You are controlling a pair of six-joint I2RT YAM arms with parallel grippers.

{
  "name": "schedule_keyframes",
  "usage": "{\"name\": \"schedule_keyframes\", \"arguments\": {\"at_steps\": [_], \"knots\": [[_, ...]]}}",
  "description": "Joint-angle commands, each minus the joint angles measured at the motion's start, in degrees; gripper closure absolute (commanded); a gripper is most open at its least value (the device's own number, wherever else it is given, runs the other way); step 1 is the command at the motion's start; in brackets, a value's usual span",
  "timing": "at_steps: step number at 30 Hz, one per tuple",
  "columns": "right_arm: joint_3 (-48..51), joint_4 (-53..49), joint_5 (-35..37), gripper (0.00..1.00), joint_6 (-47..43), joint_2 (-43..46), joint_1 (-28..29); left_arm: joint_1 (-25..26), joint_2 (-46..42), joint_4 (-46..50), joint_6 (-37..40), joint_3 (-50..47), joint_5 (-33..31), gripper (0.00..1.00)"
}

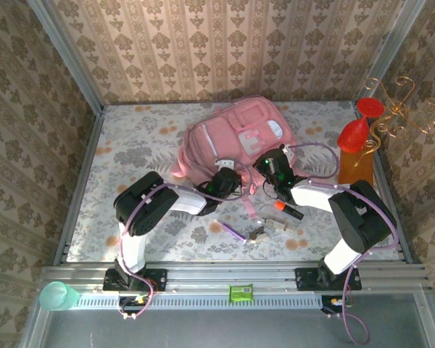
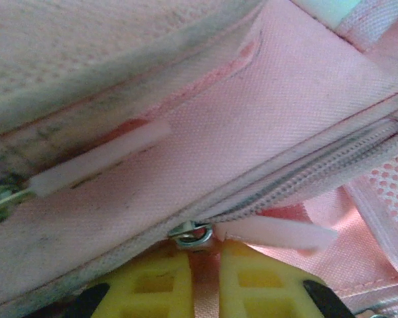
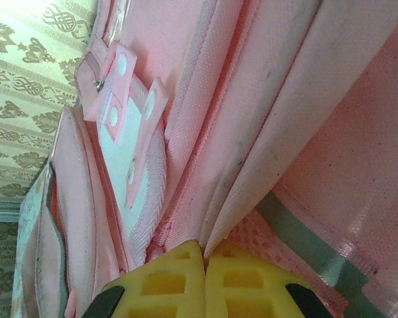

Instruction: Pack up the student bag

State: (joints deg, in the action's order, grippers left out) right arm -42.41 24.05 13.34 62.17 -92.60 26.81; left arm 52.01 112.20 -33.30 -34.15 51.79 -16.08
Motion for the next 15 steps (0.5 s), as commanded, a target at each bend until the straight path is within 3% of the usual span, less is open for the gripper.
{"name": "schedule_keyframes", "arguments": {"at_steps": [1, 2, 9, 15], "knots": [[1.0, 1.0, -3.1, 1.00, -3.2, 2.5, 0.6, -1.1, -0.5, -5.3, 3.7, 1.1, -1.8, 0.97], [1.4, 0.9, -3.4, 1.00, -3.8, 2.4, 0.1, -1.3, -1.6, -5.1, 4.4, 0.3, -2.0, 1.00], [3.4, 0.1, -5.9, 1.00, -6.9, 2.7, -3.8, -4.6, -9.5, 2.1, 11.4, -3.1, 0.3, 1.00], [3.7, -2.9, -3.5, 1.00, -10.7, 5.8, -4.7, -8.4, -14.7, 9.0, 18.5, -4.7, 0.2, 1.00]]}}
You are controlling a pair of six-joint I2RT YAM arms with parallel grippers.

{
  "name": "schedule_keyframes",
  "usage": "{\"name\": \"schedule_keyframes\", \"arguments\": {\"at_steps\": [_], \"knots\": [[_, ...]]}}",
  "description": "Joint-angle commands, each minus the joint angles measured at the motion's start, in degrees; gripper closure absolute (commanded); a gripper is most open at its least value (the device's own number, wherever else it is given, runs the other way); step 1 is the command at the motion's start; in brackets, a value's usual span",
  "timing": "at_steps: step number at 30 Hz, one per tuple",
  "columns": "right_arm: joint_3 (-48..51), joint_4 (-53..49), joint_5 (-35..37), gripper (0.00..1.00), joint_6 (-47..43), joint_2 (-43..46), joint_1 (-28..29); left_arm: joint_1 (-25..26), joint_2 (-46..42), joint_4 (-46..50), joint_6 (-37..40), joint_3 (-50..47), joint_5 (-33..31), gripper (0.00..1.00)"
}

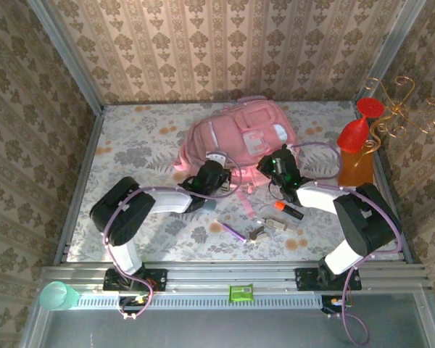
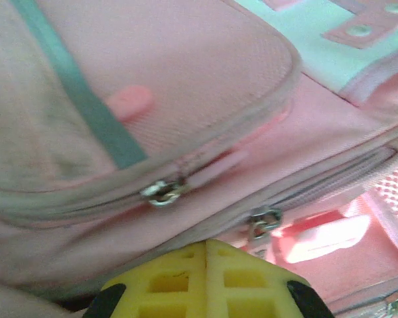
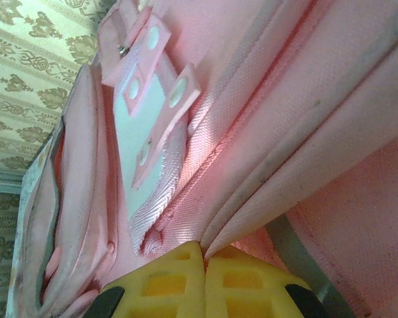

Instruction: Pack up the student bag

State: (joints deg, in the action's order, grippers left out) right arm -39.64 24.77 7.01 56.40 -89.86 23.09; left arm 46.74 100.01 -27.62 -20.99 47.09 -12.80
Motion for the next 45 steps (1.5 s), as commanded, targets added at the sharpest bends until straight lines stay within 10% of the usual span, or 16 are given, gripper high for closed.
{"name": "schedule_keyframes", "arguments": {"at_steps": [1, 10, 13, 22, 33, 45], "knots": [[0.9, -3.8, 3.1, 1.00, -5.5, 3.4, -1.1, -4.2, -2.7, 4.8, 6.0, 0.3, -2.0, 1.00], [1.0, -1.5, -1.5, 1.00, -6.5, 2.9, -1.7, -7.4, -4.9, 6.8, 6.7, 1.1, 17.7, 1.00], [1.1, 1.8, -5.6, 1.00, -4.4, 1.8, -1.7, -6.0, -5.7, 4.4, 4.9, 0.1, 23.6, 0.81], [1.3, 4.6, -11.4, 1.00, 2.0, 0.9, -2.3, -2.6, -7.2, 18.3, -1.3, 5.0, 24.7, 0.55], [-1.0, 4.3, -12.3, 1.00, 8.2, 2.8, -2.3, -4.9, 0.4, 22.5, -7.5, 10.9, 25.9, 0.69], [-0.8, 5.1, -13.1, 1.00, 9.8, 2.6, -1.5, -6.8, 6.5, 16.9, -10.8, 14.2, 31.3, 0.44]]}}
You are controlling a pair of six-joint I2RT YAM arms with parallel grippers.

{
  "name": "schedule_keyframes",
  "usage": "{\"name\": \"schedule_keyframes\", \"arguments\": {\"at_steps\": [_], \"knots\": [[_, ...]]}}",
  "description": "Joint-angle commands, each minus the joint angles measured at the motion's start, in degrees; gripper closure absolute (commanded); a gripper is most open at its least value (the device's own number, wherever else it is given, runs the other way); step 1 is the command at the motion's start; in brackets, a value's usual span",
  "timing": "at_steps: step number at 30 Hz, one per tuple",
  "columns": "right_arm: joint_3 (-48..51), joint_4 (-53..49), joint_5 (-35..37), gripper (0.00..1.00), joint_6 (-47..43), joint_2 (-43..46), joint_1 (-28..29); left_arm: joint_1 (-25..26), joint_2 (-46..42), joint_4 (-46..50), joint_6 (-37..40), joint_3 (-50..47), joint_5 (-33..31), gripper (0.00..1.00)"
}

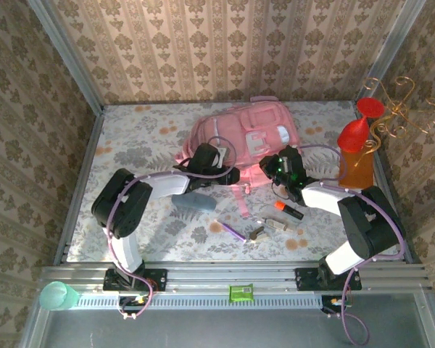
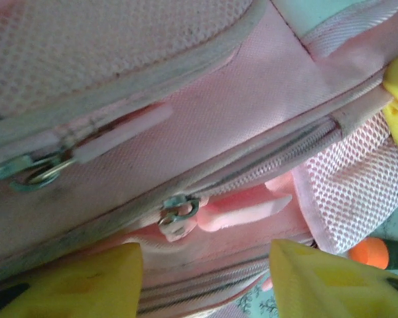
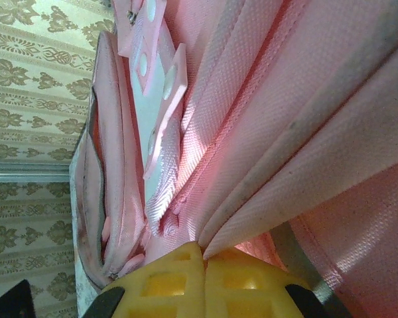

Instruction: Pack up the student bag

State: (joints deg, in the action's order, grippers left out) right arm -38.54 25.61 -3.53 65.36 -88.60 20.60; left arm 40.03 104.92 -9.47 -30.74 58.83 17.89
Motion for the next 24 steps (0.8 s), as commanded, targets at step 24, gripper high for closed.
{"name": "schedule_keyframes", "arguments": {"at_steps": [24], "knots": [[-1.8, 4.7, -2.2, 1.00, 0.1, -2.2, 0.8, -1.6, 1.2, -32.5, -9.4, -9.1, 5.7, 0.63]]}}
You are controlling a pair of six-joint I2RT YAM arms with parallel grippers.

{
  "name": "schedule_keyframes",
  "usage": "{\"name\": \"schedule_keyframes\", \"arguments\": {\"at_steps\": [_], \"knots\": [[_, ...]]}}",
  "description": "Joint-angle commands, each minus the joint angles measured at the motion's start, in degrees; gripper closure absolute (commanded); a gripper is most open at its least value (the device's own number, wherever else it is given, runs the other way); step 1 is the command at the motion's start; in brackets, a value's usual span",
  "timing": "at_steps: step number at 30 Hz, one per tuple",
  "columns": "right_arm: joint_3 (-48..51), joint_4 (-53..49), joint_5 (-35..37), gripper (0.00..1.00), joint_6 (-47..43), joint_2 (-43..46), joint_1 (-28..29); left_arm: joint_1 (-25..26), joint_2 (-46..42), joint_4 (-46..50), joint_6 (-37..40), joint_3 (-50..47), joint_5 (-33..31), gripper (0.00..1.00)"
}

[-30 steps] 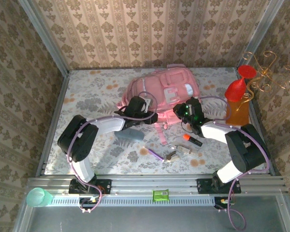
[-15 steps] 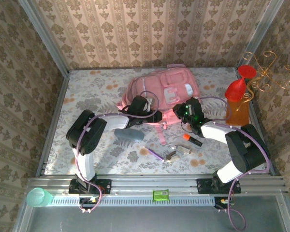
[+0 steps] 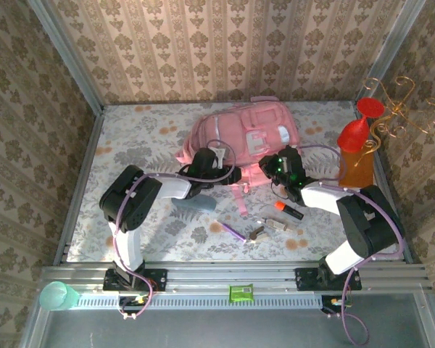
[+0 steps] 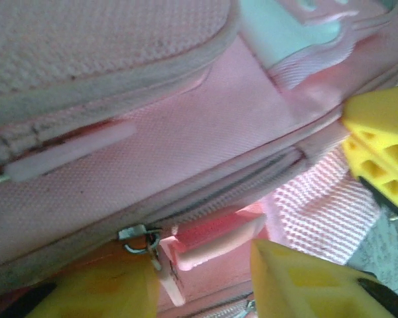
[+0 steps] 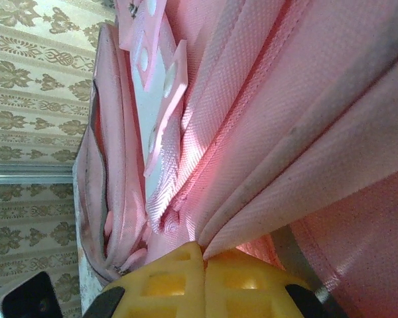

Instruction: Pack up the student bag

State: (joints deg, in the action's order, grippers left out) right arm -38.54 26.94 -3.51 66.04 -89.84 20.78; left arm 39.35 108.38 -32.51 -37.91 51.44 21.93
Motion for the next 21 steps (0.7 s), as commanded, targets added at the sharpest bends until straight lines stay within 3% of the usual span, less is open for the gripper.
{"name": "schedule_keyframes", "arguments": {"at_steps": [1, 12, 21], "knots": [[-1.7, 3.6, -2.3, 1.00, -0.4, -1.3, 0.7, -1.1, -2.3, -10.7, -2.6, -2.2, 2.1, 0.65], [-1.6, 4.5, -2.3, 1.00, -0.1, -2.6, 0.6, -1.6, -0.9, -3.6, -0.6, 0.2, 0.8, 0.68], [-1.3, 4.9, -2.3, 1.00, 0.0, -2.7, 0.6, -2.8, 0.3, -1.4, -3.2, 1.1, 0.4, 0.60]]}}
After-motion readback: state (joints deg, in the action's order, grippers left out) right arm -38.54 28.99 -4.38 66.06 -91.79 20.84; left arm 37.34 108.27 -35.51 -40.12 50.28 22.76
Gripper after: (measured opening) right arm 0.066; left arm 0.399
